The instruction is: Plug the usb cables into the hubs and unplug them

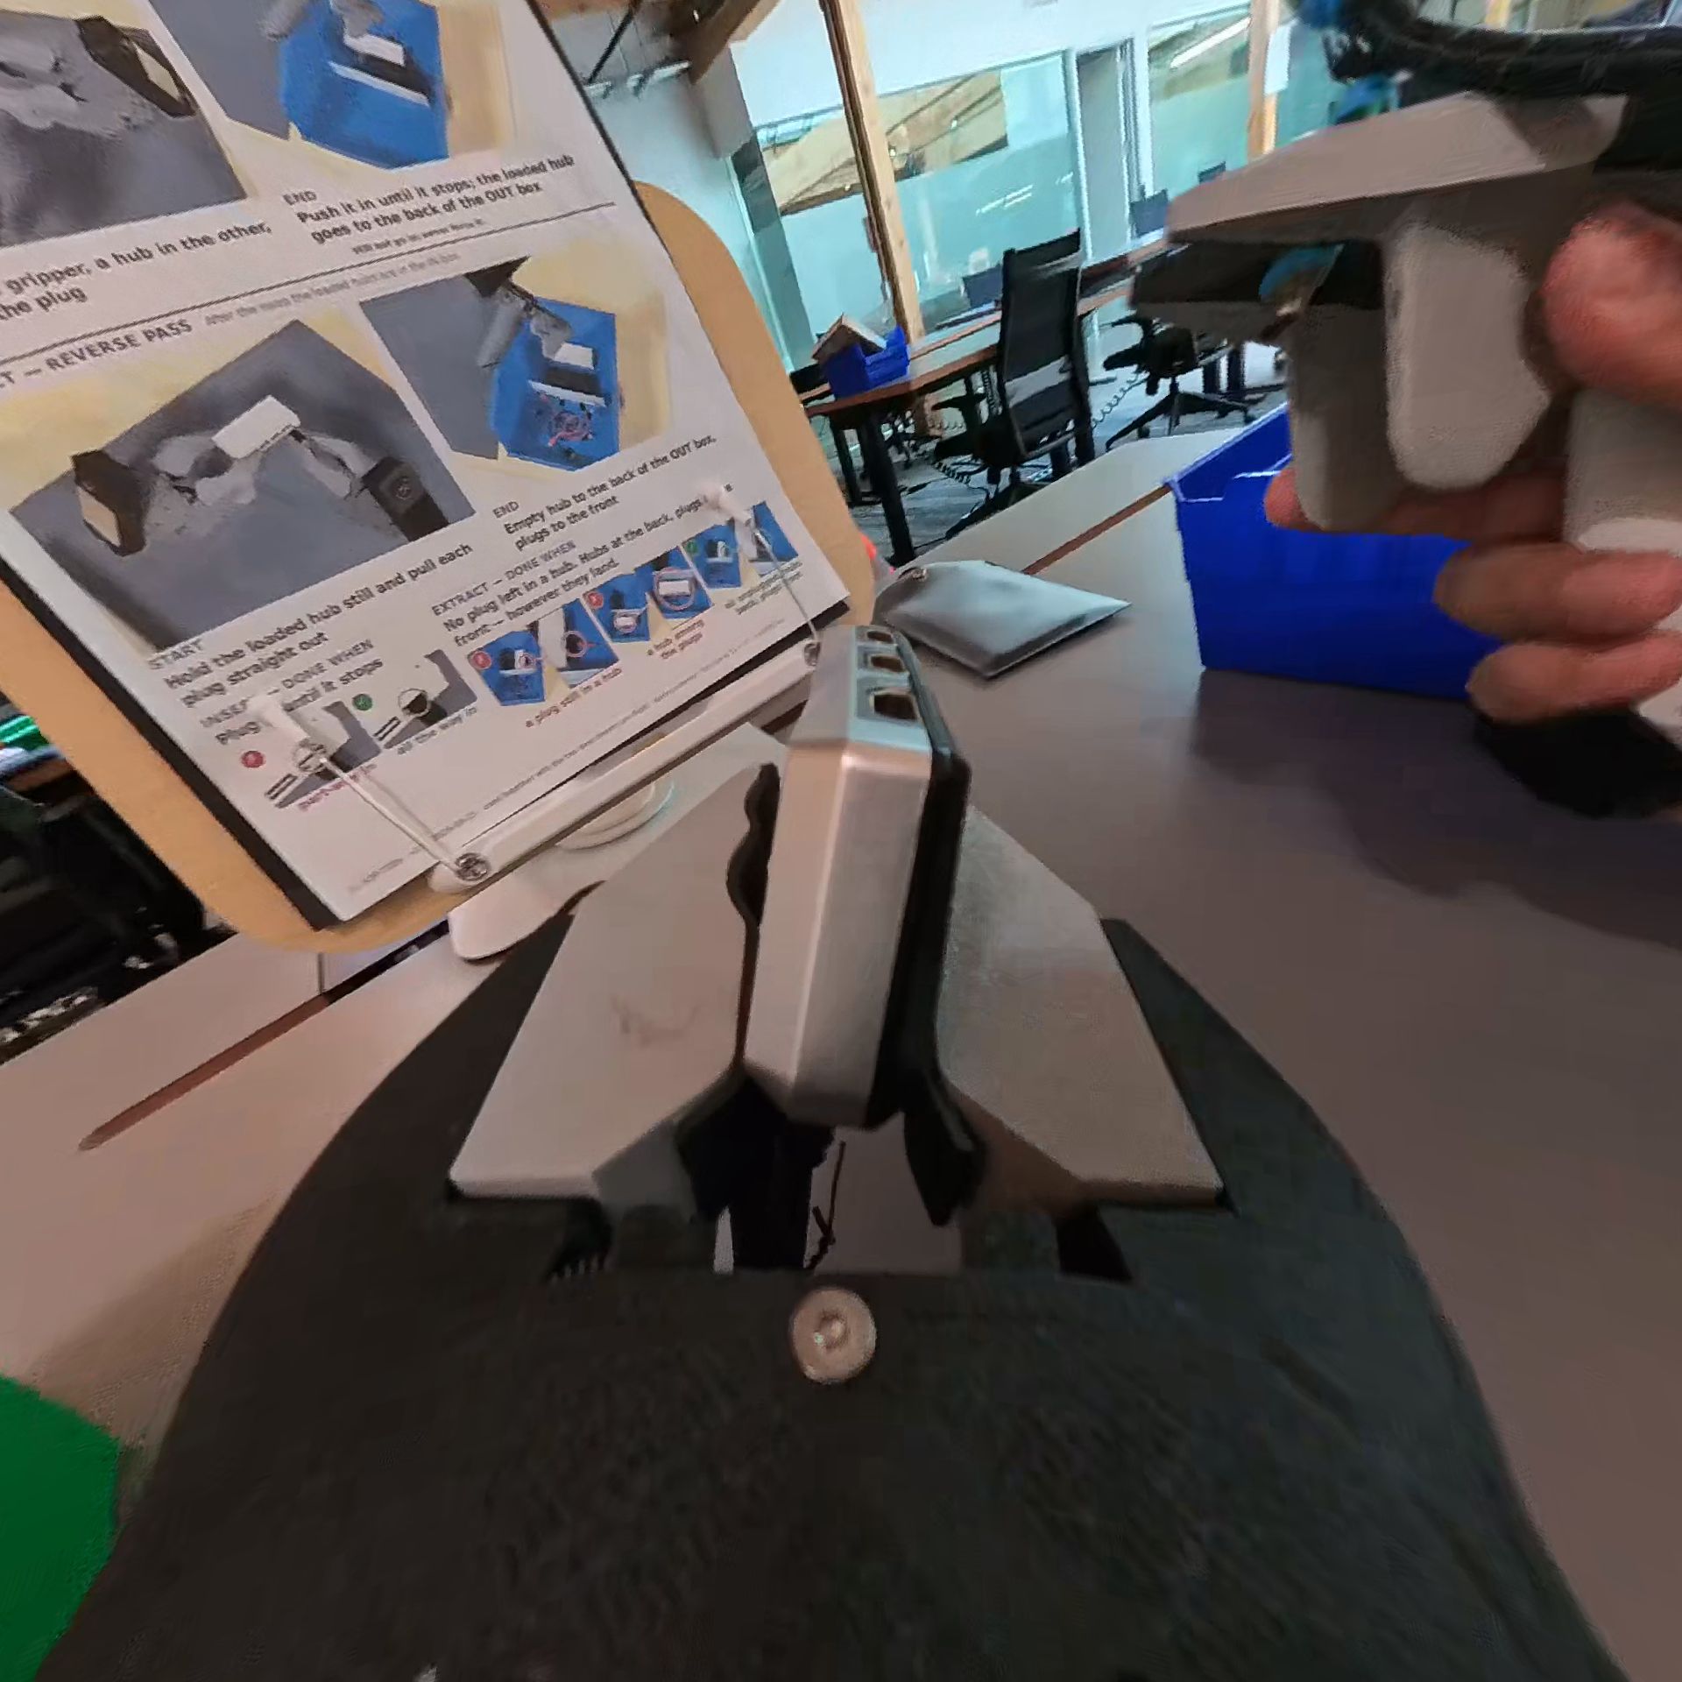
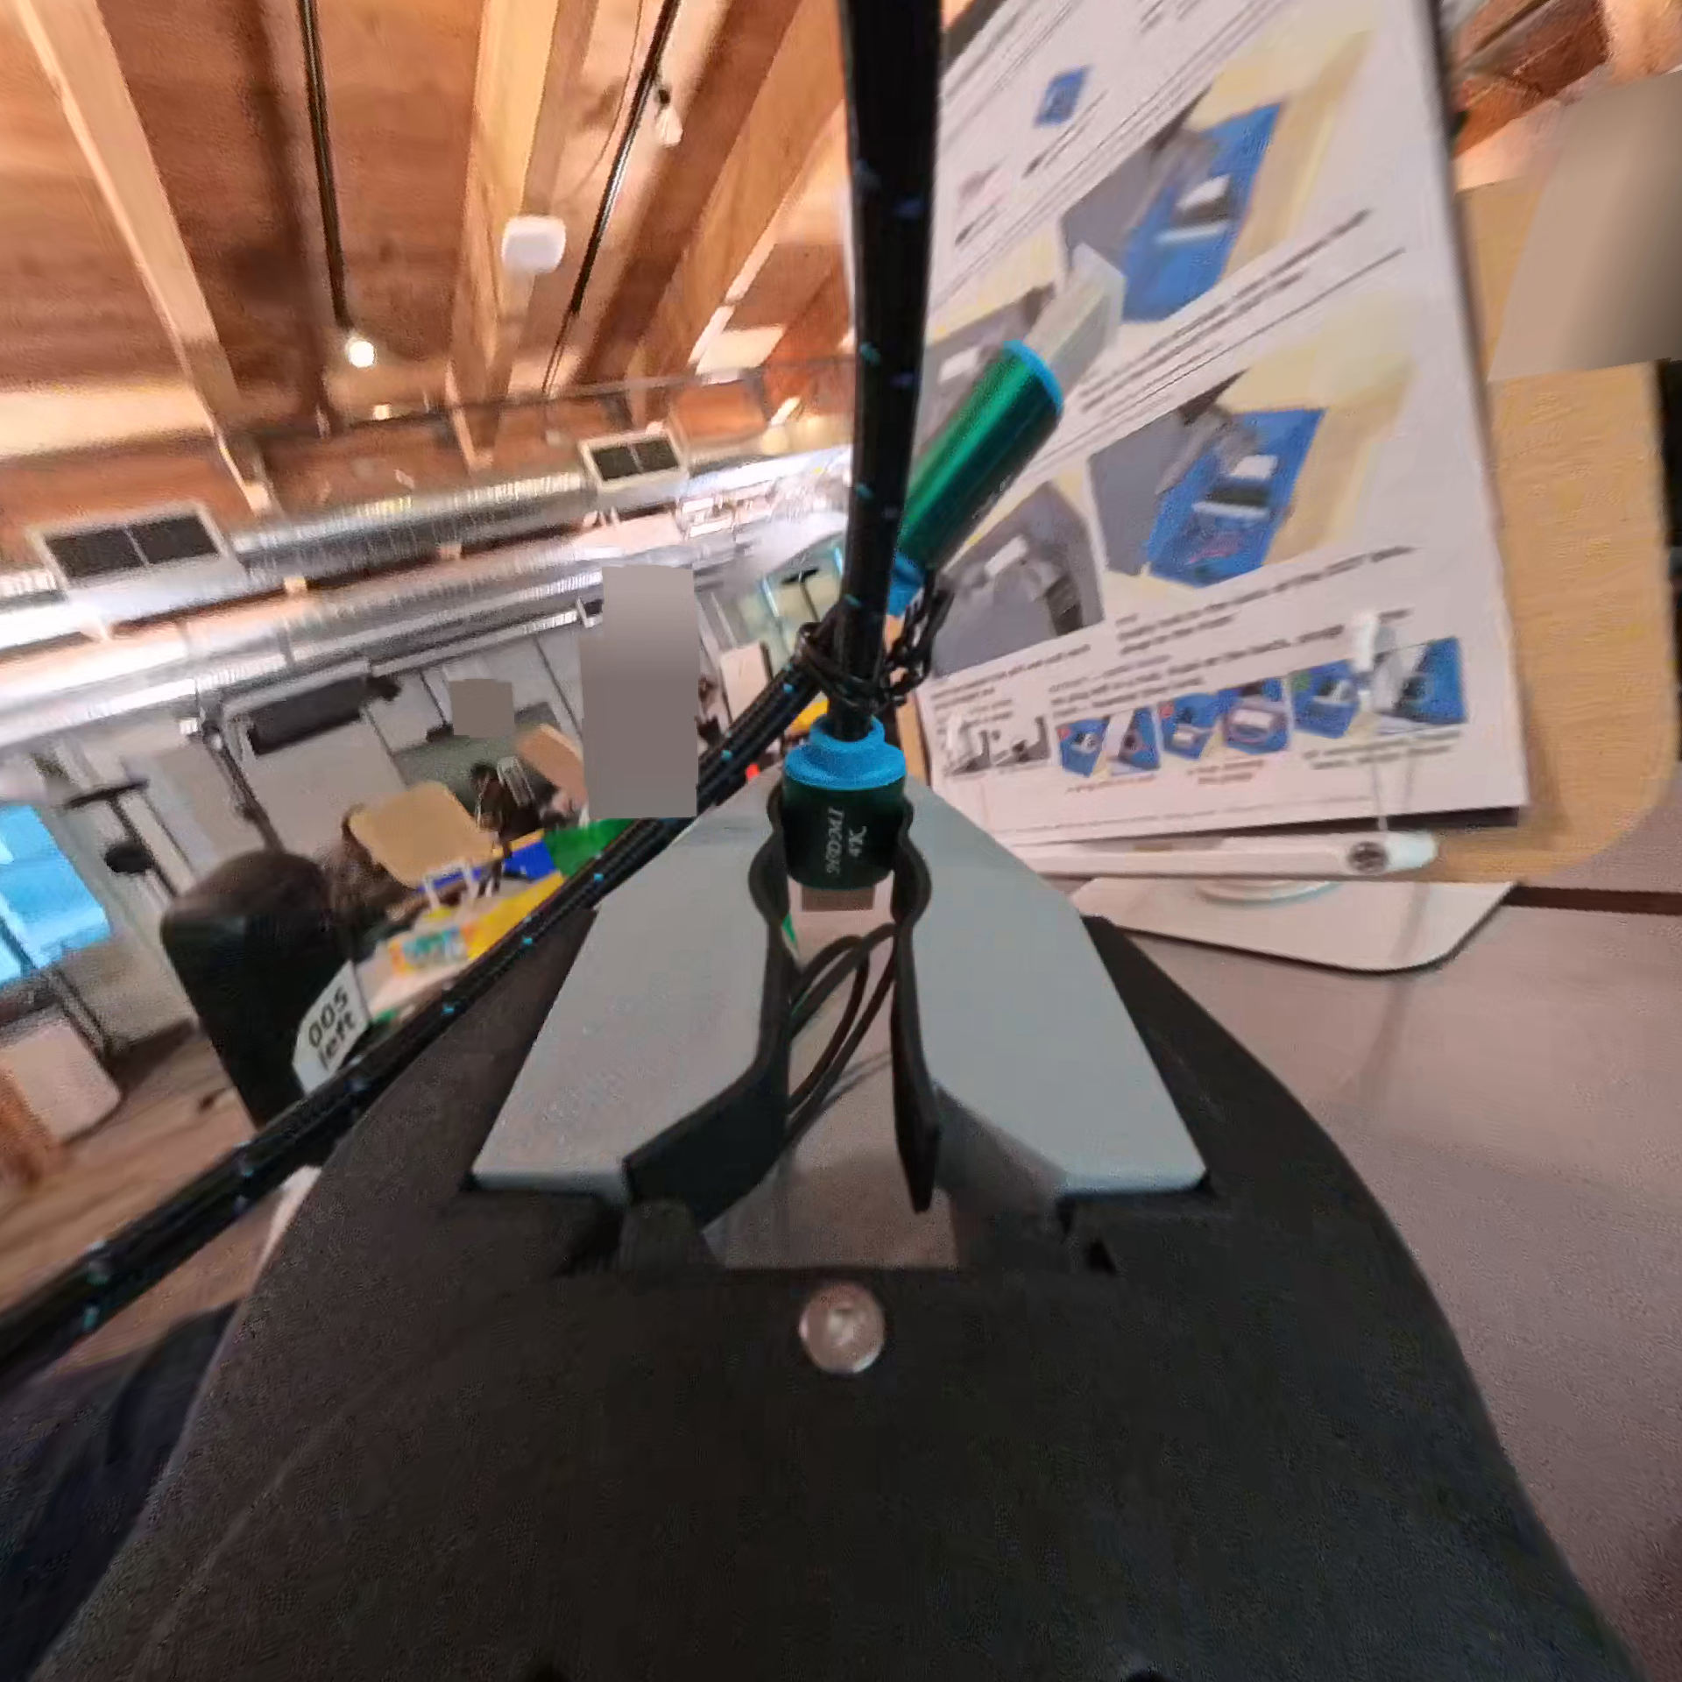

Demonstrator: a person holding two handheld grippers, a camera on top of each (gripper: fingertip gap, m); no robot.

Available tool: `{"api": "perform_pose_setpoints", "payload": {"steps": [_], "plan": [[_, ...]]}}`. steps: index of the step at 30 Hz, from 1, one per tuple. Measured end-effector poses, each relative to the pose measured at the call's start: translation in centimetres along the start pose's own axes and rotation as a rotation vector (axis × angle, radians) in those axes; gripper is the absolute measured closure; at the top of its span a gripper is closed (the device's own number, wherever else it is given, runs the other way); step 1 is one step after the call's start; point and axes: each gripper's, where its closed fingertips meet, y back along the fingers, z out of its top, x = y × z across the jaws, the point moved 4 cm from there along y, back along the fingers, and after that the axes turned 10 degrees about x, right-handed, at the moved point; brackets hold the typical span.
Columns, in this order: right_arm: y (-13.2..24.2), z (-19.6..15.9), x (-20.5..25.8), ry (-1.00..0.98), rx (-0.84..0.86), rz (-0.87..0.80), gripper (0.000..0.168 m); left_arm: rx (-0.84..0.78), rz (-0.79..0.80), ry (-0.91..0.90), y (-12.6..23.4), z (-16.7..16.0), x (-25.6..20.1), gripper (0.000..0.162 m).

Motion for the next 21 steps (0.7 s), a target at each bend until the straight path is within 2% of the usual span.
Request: {"api": "perform_pose_setpoints", "payload": {"steps": [4, 8, 10, 12, 16, 18, 21], "plan": [[-3.0, -3.5, 2.4, 0.116, 0.266, 0.035, 0.153, 0.017, -0.016, -0.08, -0.6, -0.2, -1.3, 0.134], [-1.6, -3.3, 4.6, 0.275, 0.402, -0.038, 0.153, 0.011, -0.036, -0.101, -0.5, -0.1, -1.7, 0.134], [1.1, -1.2, 5.2, 0.403, 0.482, -0.124, 0.153, 0.017, -0.04, -0.112, -0.4, 0.2, -2.0, 0.134], [5.0, 2.0, 4.3, 0.519, 0.582, -0.28, 0.153, 0.012, -0.043, -0.135, -0.2, 0.5, -2.5, 0.133], [14.4, 6.9, -1.0, 0.712, 0.904, -0.682, 0.153, 0.005, -0.053, -0.166, 0.0, 0.9, -3.2, 0.133], [19.1, 6.9, -4.1, 0.755, 1.111, -0.848, 0.154, -0.005, -0.07, -0.16, 0.1, 1.1, -3.5, 0.133], [24.2, 4.3, -8.6, 0.792, 1.383, -1.016, 0.149, -0.022, -0.103, -0.141, 0.1, 1.3, -4.0, 0.133]]}}
